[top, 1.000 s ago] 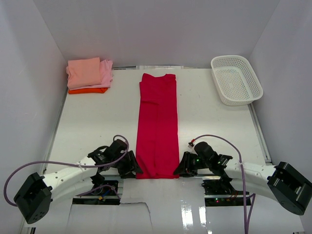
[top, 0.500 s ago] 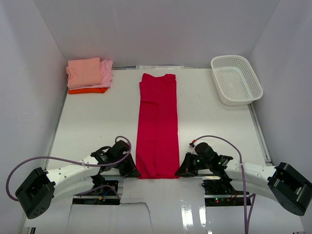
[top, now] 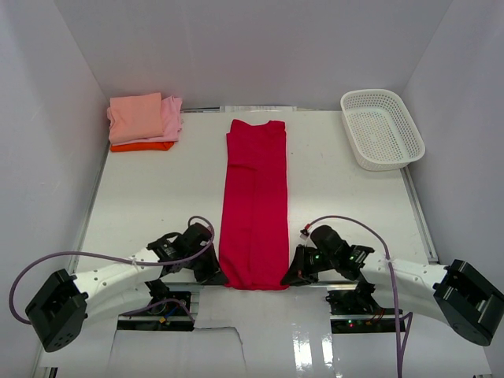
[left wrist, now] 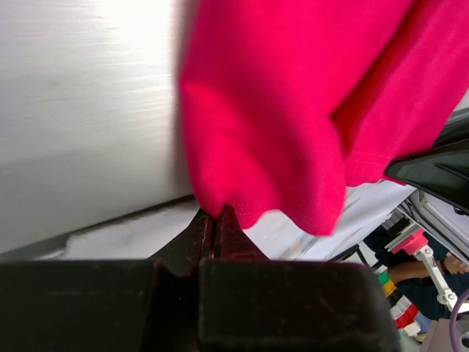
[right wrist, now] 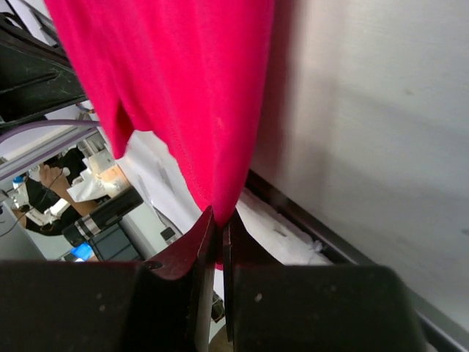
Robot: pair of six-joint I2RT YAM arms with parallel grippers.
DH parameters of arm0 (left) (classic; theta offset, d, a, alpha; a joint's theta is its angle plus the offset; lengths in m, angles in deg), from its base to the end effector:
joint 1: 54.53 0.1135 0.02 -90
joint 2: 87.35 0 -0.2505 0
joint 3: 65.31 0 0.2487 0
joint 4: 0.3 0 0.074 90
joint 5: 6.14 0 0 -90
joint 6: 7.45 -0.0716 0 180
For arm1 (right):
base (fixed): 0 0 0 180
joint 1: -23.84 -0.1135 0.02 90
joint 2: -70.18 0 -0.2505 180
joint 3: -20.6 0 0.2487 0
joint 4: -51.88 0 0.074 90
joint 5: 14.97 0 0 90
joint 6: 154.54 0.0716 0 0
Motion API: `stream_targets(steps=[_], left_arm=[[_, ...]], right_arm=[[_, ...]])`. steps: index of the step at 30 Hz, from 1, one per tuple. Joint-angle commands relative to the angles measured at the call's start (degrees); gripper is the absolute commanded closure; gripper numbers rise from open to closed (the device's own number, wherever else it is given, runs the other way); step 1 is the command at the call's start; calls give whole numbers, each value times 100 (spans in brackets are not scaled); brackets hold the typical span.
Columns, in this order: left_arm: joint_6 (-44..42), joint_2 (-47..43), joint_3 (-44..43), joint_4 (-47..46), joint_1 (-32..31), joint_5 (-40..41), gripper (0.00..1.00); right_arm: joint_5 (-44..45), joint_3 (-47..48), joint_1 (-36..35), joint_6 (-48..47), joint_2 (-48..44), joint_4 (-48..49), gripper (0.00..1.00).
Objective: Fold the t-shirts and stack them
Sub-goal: Grab the bottom of the folded rectangular tshirt with both arms
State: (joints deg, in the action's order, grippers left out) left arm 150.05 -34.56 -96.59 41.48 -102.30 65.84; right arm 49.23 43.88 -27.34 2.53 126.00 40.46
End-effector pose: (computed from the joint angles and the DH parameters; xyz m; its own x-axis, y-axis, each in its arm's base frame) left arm 0.0937 -0.1361 0.0949 -0.9666 -0.2422 0.0833 -0.2495 0.8163 -0.5210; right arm 0.0939 0.1665 0.0908 -0.9964 0.0843 -0.0022 0.0510 0.6229 0.7807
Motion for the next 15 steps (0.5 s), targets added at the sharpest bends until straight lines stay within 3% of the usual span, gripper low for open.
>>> stream_targets(steps=[1,6,15], left_arm=[[-105,99,-552,223,-22,132,100],[-176,178,-1079,584,-22,281,100],[-97,-85,-1247,1006,118,369,100]], right_arm=[[-320,394,-41,-132,26,-246,92],[-311,676,81,-238,-149,-738,92],[-469,984,590,-642,-150,-1151,92]])
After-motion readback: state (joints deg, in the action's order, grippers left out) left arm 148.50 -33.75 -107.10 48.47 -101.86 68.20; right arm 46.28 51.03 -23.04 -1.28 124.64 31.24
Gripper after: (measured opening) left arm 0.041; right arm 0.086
